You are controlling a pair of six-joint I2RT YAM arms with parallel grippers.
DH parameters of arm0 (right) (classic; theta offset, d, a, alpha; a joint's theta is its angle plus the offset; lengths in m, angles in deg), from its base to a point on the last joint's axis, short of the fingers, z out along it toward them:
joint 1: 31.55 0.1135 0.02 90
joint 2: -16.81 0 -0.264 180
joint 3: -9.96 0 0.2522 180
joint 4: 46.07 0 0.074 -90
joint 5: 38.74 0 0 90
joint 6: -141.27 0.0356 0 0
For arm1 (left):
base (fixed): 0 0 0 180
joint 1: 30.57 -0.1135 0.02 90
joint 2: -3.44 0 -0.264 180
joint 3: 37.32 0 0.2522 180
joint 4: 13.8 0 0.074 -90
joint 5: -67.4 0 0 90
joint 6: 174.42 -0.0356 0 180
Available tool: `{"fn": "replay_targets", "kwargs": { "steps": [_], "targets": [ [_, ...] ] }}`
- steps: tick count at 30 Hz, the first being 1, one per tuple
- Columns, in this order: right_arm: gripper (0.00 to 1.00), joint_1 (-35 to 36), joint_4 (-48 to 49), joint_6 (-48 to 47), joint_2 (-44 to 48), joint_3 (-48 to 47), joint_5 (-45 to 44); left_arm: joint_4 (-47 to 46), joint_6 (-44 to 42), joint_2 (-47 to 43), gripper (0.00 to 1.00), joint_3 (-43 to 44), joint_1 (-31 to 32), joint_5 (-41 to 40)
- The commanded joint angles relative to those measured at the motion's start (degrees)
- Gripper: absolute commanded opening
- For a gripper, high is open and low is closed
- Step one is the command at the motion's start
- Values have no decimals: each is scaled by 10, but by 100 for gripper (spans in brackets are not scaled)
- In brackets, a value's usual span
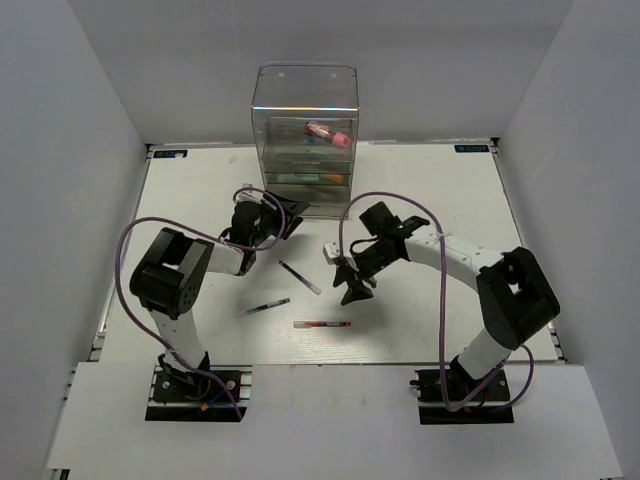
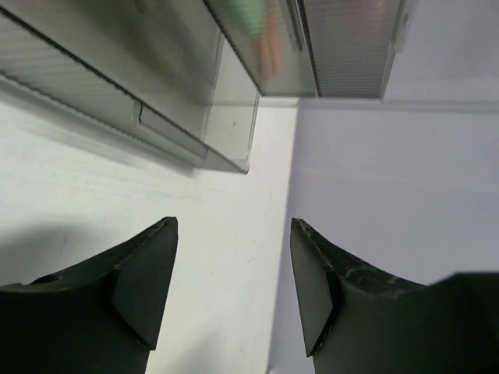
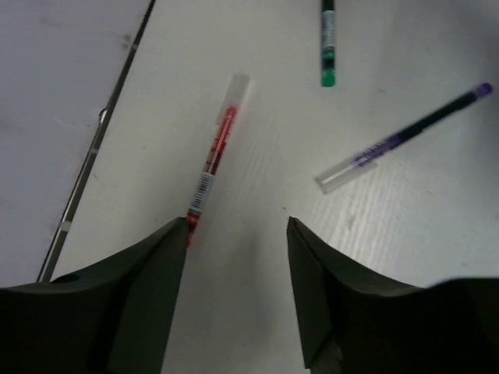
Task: Sort the stationery into containers
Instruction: Open the drawer in the storage box, then pick up the pen from the center of the board.
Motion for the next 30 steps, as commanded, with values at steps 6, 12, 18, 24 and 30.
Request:
{"fn": "replay_targets", "kwargs": {
  "steps": [6,12,18,24,30],
  "targets": [
    [46,107,60,31,0,46,-83,316,-170,-144,71,6,-2,14],
    [44,171,121,88,-7,66,-153,492,-204,-249,81,-21,-2,-52],
    [48,202,211,169,-16,100,-252,609,-159,-359,100,-47,-2,-128],
    [48,220,264,213,-30,109,-330,679,-50,-454,100,-87,-2,-153],
    [31,229,263,213,-43,120,-357,725,69,-527,100,-124,-2,-153]
  ]
}}
